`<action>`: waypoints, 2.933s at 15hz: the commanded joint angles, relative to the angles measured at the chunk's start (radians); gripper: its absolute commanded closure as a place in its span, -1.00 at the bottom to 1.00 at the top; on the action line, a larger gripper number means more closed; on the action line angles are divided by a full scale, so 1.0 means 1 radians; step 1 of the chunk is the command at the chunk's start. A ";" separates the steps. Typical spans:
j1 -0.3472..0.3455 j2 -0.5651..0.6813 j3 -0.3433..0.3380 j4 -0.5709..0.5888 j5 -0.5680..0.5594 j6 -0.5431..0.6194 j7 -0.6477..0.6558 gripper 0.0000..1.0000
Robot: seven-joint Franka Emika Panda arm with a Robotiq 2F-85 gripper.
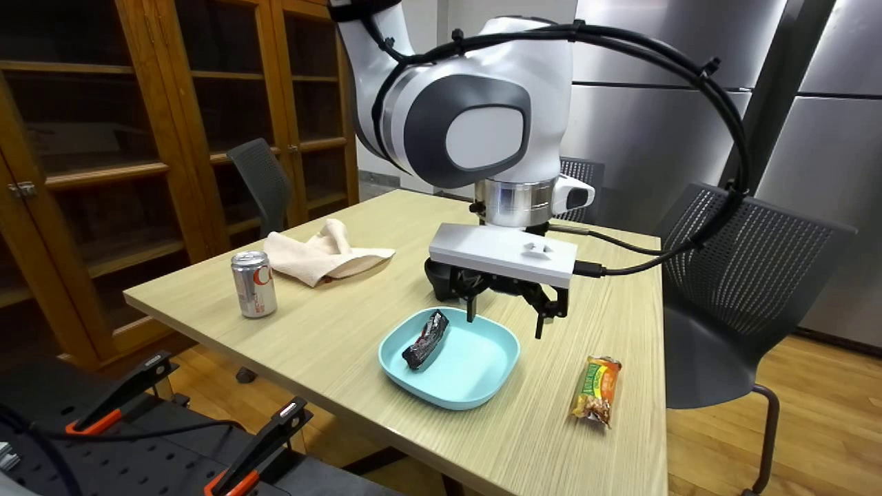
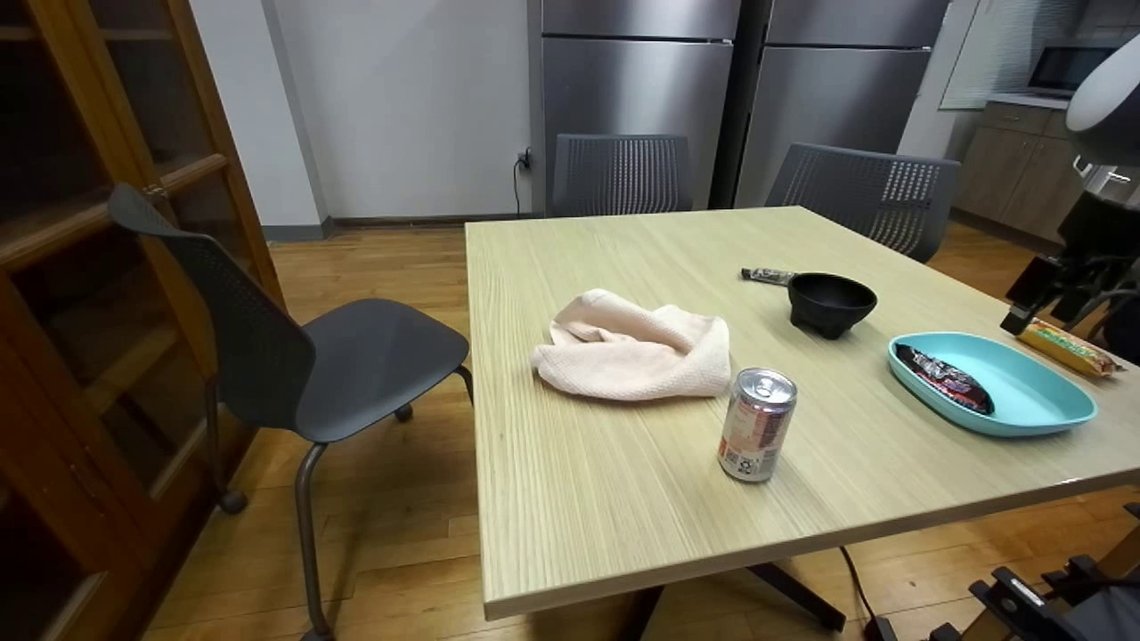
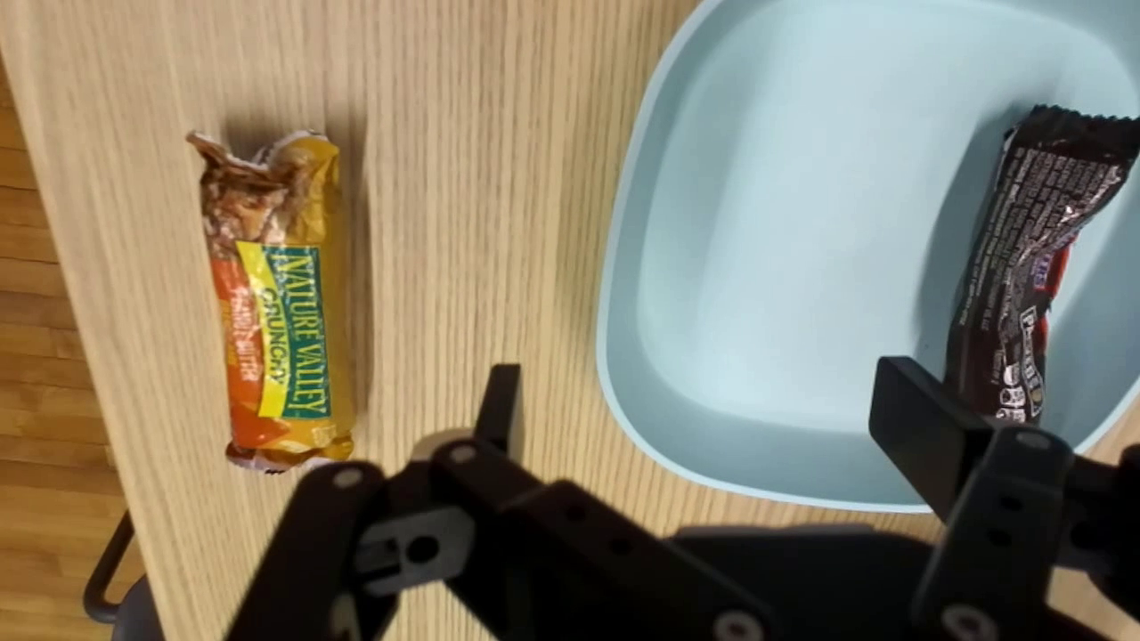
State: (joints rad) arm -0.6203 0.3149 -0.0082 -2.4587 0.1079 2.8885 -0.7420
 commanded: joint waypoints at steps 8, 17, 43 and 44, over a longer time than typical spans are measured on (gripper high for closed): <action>0.013 -0.001 -0.011 0.000 0.006 -0.002 -0.003 -1.00; -0.006 0.086 0.001 0.192 0.077 -0.079 0.028 -1.00; -0.076 0.358 -0.098 0.480 -0.009 -0.177 0.067 -1.00; -0.077 0.363 -0.100 0.481 -0.015 -0.179 0.067 -1.00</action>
State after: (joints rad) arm -0.6952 0.6556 -0.0998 -2.0001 0.1326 2.7144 -0.7053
